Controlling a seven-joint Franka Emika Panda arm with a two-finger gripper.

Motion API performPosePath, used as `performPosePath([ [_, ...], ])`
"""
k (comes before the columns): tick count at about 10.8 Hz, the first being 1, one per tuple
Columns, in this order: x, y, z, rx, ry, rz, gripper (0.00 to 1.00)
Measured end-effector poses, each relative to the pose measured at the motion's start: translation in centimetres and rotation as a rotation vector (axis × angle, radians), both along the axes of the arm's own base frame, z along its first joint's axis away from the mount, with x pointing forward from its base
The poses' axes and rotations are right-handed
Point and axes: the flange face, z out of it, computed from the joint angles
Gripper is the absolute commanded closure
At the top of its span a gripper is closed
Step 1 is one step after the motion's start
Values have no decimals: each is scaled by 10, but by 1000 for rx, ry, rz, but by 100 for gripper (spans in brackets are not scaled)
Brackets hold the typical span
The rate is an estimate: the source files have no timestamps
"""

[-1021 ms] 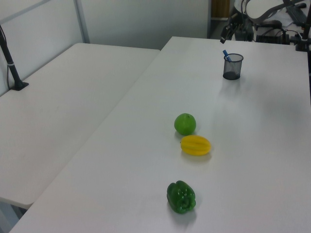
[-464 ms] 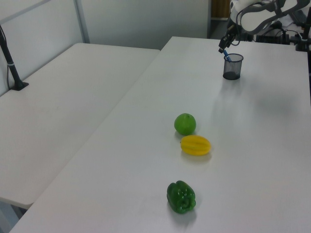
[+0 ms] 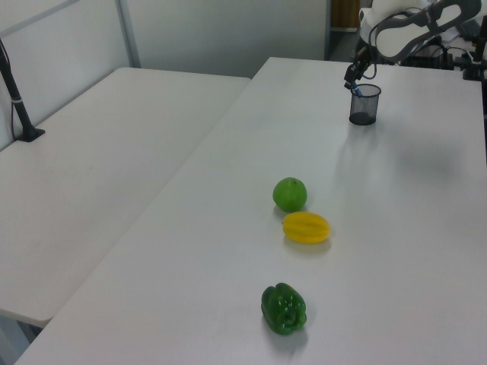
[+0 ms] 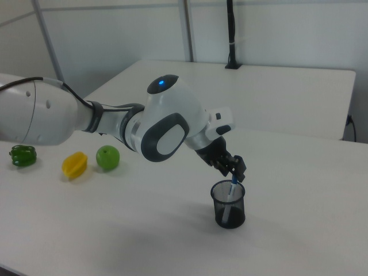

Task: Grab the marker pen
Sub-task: 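Lower the gripper and close it on the blue-capped marker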

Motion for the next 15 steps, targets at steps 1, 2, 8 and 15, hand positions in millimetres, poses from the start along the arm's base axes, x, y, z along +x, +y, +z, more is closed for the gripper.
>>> performPosePath([
  [1, 0, -2, -2, -5, -4, 1, 45],
  [2, 1, -4, -4, -14, -11, 7, 58],
  [8, 2, -7, -8, -31, -11, 25, 100],
  [15, 0, -9, 20, -35, -57, 24, 100],
])
